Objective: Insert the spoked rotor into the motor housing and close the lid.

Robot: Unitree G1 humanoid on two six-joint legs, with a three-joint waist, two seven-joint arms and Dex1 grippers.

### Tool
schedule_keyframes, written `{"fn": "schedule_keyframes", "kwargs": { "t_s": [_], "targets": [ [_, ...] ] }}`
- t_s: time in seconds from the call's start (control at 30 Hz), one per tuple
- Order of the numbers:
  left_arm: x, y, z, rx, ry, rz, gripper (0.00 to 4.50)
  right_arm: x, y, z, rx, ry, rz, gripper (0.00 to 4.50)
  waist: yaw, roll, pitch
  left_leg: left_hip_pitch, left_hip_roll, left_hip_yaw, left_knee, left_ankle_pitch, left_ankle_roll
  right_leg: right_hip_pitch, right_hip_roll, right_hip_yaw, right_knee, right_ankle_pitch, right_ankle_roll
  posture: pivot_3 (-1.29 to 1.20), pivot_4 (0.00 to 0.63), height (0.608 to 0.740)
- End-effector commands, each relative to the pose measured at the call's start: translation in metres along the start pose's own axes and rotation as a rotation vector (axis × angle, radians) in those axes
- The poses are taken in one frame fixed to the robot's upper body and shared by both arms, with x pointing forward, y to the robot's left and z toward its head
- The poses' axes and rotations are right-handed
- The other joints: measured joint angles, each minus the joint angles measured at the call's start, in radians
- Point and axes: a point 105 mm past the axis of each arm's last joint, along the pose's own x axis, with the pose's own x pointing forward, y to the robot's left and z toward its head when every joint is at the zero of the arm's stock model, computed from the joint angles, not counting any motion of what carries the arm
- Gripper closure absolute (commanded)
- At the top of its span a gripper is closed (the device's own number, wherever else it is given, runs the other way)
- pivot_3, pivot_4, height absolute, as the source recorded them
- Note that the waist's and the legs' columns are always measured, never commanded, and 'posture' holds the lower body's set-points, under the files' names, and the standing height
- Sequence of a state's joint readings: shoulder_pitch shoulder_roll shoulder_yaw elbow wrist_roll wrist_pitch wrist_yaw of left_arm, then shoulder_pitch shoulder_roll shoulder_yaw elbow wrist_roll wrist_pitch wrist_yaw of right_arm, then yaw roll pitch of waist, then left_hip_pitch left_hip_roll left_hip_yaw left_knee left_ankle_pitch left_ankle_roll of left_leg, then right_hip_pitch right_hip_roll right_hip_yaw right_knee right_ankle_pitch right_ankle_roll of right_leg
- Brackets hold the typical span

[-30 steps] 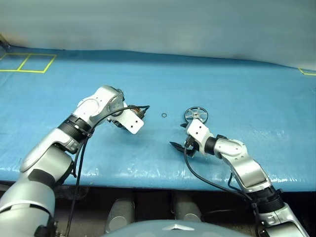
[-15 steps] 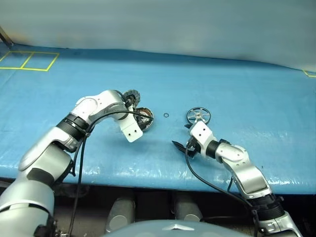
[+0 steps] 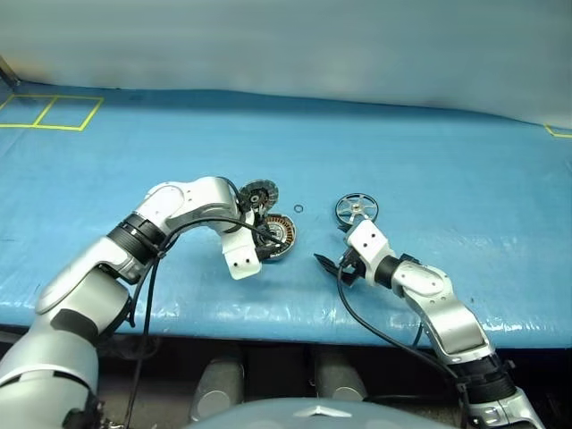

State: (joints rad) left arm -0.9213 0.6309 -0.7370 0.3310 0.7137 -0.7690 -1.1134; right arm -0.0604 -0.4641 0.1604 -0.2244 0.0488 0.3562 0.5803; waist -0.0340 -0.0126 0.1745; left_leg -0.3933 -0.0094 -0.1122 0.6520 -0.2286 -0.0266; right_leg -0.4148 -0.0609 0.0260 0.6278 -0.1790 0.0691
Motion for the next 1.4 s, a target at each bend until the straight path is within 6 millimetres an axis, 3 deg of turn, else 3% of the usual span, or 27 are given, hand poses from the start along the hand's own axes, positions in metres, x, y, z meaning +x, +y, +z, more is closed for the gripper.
{"fn": "schedule_keyframes", "kwargs": {
  "t_s": [0.03,0.2,0.23,0.4,0.6,0.8,1.0,1.17,1.27,1.4],
  "targets": [
    [-0.006,0.009,0.004,0.061,0.003,0.036,2.44,-0.001,-0.003,0.014,-0.024,-0.059,-0.019,0.00,0.000,0.000,0.000,0.000,0.000,0.000,0.000,0.000,0.000,0.000,0.000,0.000,0.000,0.000,0.000,0.00,0.150,0.740],
    [-0.004,0.010,0.008,0.115,-0.012,0.046,2.44,0.000,-0.002,0.015,-0.024,-0.063,-0.017,0.00,0.000,0.000,0.000,0.000,0.000,0.000,0.000,0.000,0.000,0.000,0.000,0.000,0.000,0.000,0.000,0.00,0.150,0.740],
    [-0.003,0.009,0.009,0.117,-0.017,0.044,1.74,0.000,-0.003,0.015,-0.024,-0.064,-0.017,0.00,0.000,0.000,0.000,0.000,0.000,0.000,0.000,0.000,0.000,0.000,0.000,0.000,0.000,0.000,0.000,0.00,0.150,0.740],
    [-0.001,0.006,0.010,0.128,-0.024,0.057,0.05,0.001,-0.003,0.016,-0.027,-0.068,-0.020,0.00,0.000,0.000,0.000,0.000,0.000,0.000,0.000,0.000,0.000,0.000,0.000,0.000,0.000,0.000,0.000,0.00,0.150,0.740],
    [-0.010,0.006,0.012,0.090,-0.043,0.111,0.02,0.001,-0.003,0.015,-0.026,-0.068,-0.020,0.00,-0.002,0.000,0.000,0.001,0.000,0.000,0.000,0.000,0.000,0.001,0.000,0.000,0.000,0.000,0.000,0.00,0.150,0.740],
    [-0.029,-0.012,0.025,0.004,-0.096,0.095,0.02,0.003,-0.002,0.022,0.002,-0.103,0.000,0.00,-0.004,0.000,0.000,0.001,0.000,0.000,0.000,0.000,0.000,0.001,0.000,0.000,0.001,0.000,-0.001,0.00,0.150,0.740],
    [-0.052,-0.019,0.040,-0.391,-0.166,0.175,0.02,0.013,-0.015,0.033,0.036,-0.137,-0.064,0.00,-0.008,0.000,0.000,0.001,0.001,0.000,0.000,0.000,0.000,0.001,0.000,0.001,0.001,-0.001,-0.001,0.00,0.150,0.740],
    [-0.053,-0.009,0.049,-0.825,-0.351,0.408,0.02,0.030,-0.022,0.038,0.016,-0.115,-0.099,0.00,-0.005,0.001,0.000,0.002,0.000,0.000,0.000,0.000,0.000,0.001,0.000,0.000,0.002,-0.001,-0.001,0.00,0.150,0.740],
    [-0.057,-0.004,0.037,-1.062,-0.386,0.637,0.02,0.041,-0.020,0.044,0.021,-0.116,-0.097,0.00,-0.006,0.001,0.000,0.002,0.001,0.000,0.000,0.000,0.000,0.001,0.000,0.000,0.002,-0.001,-0.002,0.00,0.150,0.740],
    [-0.063,-0.020,0.010,-1.431,-0.365,0.961,0.02,0.051,-0.019,0.049,0.056,-0.121,-0.087,0.00,-0.008,0.001,0.000,0.004,0.001,-0.001,0.000,0.000,0.000,0.001,0.001,0.000,0.003,-0.001,-0.002,0.00,0.150,0.740]
  ]
}}
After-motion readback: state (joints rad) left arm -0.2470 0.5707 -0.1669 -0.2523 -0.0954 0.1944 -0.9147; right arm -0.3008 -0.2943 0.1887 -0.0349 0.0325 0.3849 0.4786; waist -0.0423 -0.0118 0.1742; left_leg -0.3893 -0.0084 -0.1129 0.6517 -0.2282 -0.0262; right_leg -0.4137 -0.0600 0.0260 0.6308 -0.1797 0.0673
